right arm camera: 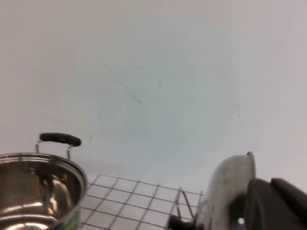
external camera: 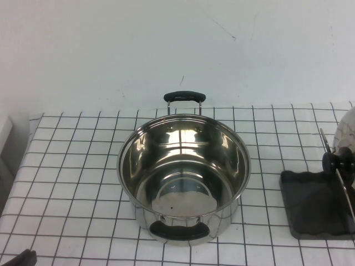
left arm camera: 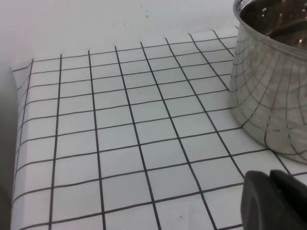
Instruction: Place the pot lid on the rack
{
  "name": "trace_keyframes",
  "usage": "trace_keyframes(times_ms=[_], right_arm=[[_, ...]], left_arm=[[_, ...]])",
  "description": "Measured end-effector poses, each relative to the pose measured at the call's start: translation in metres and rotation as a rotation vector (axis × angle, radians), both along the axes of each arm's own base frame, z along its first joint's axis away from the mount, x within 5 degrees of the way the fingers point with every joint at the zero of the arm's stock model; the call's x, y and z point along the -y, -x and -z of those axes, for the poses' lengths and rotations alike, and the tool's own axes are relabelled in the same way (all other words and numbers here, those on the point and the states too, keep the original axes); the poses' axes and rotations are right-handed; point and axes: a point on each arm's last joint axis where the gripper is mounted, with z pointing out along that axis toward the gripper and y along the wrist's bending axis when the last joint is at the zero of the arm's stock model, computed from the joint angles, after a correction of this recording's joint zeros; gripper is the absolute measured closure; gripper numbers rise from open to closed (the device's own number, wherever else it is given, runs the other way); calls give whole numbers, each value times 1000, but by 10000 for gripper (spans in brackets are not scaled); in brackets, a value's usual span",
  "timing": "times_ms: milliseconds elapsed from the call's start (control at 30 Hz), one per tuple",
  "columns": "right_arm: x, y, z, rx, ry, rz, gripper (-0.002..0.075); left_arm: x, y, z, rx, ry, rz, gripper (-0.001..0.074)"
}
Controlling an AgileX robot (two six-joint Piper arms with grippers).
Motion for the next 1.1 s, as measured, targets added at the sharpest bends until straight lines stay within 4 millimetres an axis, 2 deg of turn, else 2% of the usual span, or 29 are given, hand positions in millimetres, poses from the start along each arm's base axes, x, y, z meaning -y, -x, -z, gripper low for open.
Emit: trace_keyframes(times_ms=[67,200,333,400,633,1100], right_arm=[[4,-4,11,4,48,42,727],[12,-9,49,-63,167,129,727],[21,-7,87,-148,103,231,727],[24,-5,98,-176,89,262,727],[26,1,116,-346,135,281,727],[22,1,116,-348,131,202,728]], left_arm=[[0,0,0,0,0,0,736],[0,0,0,1,-4,1,736],[0,0,0,1,-4,1,736],[0,0,0,1,-4,1,736],[0,0,0,1,-4,1,736],[0,0,0,0,0,0,736]])
